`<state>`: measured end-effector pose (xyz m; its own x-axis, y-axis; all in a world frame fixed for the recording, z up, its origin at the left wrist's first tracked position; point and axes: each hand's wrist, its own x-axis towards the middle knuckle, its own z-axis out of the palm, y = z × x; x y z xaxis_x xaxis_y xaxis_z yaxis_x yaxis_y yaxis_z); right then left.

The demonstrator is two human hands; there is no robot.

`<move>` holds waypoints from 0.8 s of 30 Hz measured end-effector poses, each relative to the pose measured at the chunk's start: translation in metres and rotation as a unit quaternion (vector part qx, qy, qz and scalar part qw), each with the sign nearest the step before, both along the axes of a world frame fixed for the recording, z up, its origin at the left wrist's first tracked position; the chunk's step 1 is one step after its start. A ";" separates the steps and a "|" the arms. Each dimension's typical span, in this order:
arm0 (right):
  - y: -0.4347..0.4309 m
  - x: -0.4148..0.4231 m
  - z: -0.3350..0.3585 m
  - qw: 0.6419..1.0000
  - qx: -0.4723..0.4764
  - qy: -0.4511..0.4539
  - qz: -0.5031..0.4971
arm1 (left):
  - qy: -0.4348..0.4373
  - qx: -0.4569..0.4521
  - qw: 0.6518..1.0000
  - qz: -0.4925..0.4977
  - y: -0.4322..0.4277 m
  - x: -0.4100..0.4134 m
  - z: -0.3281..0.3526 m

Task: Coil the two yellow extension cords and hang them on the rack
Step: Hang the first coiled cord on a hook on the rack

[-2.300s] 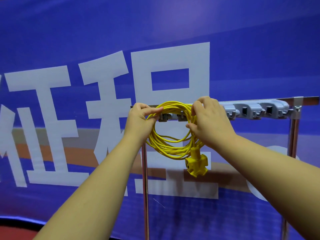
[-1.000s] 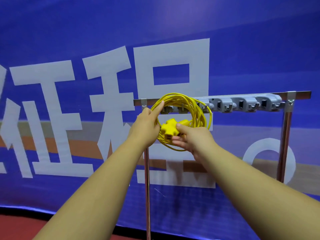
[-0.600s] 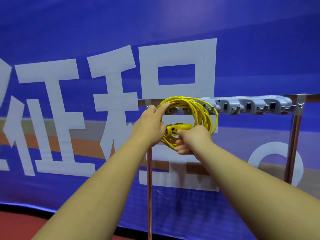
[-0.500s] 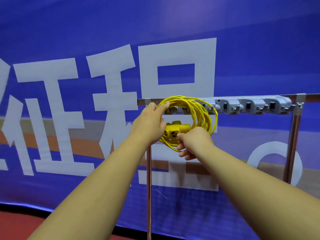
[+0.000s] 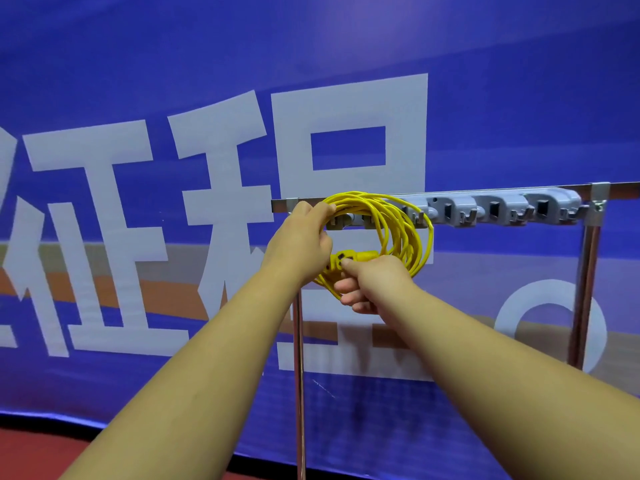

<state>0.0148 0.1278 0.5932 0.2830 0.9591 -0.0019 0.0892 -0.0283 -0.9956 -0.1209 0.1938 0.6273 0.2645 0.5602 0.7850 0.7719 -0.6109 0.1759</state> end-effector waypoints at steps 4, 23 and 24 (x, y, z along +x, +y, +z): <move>0.004 0.000 0.007 0.997 -0.061 -0.047 -0.006 | 0.017 0.007 1.000 0.004 0.003 -0.009 0.001; 0.000 0.067 0.047 0.717 0.211 -0.612 -0.257 | -0.034 0.064 0.997 -0.006 0.010 0.004 0.009; 0.004 0.067 0.050 0.728 0.199 -0.612 -0.235 | -0.036 0.064 0.997 -0.005 0.011 0.003 0.009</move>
